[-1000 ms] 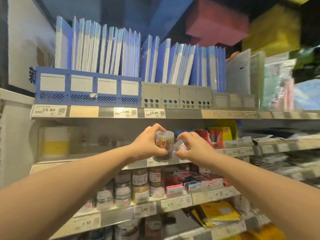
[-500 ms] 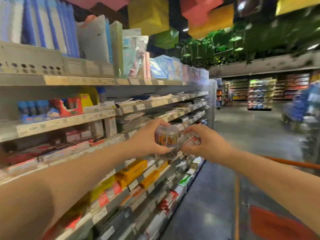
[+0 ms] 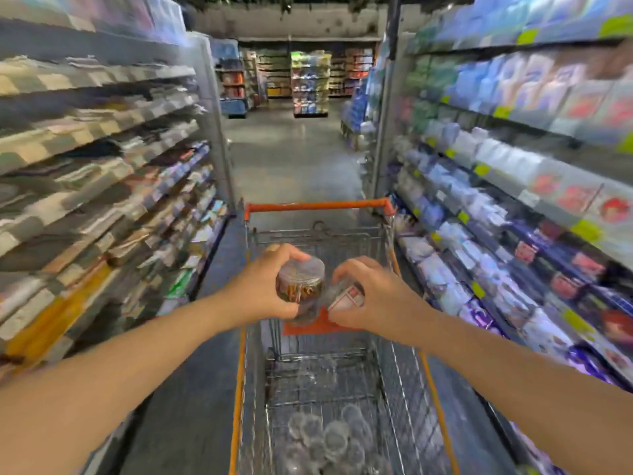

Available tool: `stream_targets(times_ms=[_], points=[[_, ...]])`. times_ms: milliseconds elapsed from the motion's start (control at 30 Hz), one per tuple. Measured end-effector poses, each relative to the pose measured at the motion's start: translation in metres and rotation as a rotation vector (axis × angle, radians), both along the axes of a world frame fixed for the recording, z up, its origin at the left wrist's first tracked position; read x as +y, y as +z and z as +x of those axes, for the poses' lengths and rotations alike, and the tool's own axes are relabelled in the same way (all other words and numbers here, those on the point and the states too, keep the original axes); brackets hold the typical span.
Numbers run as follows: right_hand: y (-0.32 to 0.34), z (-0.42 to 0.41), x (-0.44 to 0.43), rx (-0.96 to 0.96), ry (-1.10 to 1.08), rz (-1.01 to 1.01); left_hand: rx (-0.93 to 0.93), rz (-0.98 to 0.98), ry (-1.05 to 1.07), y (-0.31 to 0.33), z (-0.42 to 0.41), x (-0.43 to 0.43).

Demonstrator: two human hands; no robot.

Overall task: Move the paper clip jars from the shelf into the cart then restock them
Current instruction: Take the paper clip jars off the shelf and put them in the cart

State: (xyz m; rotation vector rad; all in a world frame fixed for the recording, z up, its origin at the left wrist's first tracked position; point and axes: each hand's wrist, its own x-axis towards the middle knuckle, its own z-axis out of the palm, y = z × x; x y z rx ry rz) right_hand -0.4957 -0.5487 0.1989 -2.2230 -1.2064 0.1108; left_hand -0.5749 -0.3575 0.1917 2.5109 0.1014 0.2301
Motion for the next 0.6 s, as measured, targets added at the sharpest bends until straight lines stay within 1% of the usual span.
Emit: stream_targets(times_ms=[200,267,367,467,600], points=[[-0.078,0.035,-0.011,0.17,-0.14,-0.066,0.023,-0.145,-0.196,-0.076,0.053,-0.007],[-0.106,0.042,-0.013,0.236,-0.183,-0.095,0.05,-0.144,-0.233,-0.106,0.064,-0.005],[-0.154,0.047,-0.015,0.317,-0.245,-0.186,0.156,-0.15,-0.219,-0.157,0.07,-0.009],[-0.209,0.049,-0.019,0.42,-0.23,-0.286,0.254,-0.202,-0.17,-0.215,0.064,-0.02],[-0.273,0.036,-0.026,0.584,-0.233,-0.403,0.37,-0.171,-0.109,-0.29,0.045,-0.036]])
